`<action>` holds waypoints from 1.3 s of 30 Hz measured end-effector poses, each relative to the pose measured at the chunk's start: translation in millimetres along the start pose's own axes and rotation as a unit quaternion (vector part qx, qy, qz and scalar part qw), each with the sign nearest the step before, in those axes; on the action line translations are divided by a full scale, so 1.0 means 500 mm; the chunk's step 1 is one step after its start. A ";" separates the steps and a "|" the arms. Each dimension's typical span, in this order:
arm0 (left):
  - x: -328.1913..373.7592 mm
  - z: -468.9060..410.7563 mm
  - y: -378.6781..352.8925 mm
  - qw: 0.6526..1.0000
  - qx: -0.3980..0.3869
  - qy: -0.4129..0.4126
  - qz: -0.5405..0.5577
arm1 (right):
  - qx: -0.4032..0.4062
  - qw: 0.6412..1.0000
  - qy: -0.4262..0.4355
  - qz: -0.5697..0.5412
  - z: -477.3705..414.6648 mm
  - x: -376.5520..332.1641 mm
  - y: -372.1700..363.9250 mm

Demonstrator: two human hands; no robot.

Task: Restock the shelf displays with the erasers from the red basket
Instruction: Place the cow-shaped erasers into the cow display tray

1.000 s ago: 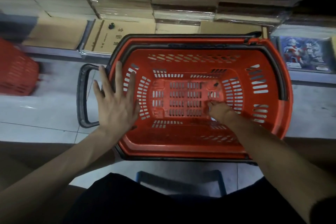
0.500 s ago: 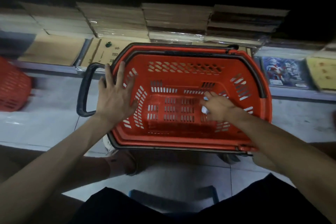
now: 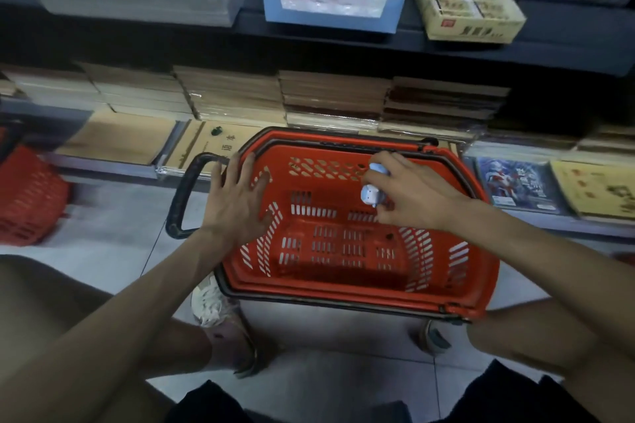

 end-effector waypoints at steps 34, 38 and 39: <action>0.177 -0.104 0.352 0.324 -0.070 0.036 0.943 | 0.304 0.763 -0.145 -0.552 -0.062 0.006 0.267; 0.161 -0.105 0.352 0.465 -0.047 0.055 0.882 | 0.301 0.698 -0.138 -0.635 -0.049 0.006 0.275; 0.161 -0.103 0.354 0.492 -0.050 0.052 0.867 | 0.301 0.683 -0.137 -0.651 -0.048 0.007 0.274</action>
Point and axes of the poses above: each hand's wrist, its own z-axis away from the middle knuckle, its own y-axis out of the back of the hand, x = y × z, the point moved 4 cm from there along -z, towards the middle knuckle, and after that the axes turned 2 degrees about -x, right-handed, at the moved point
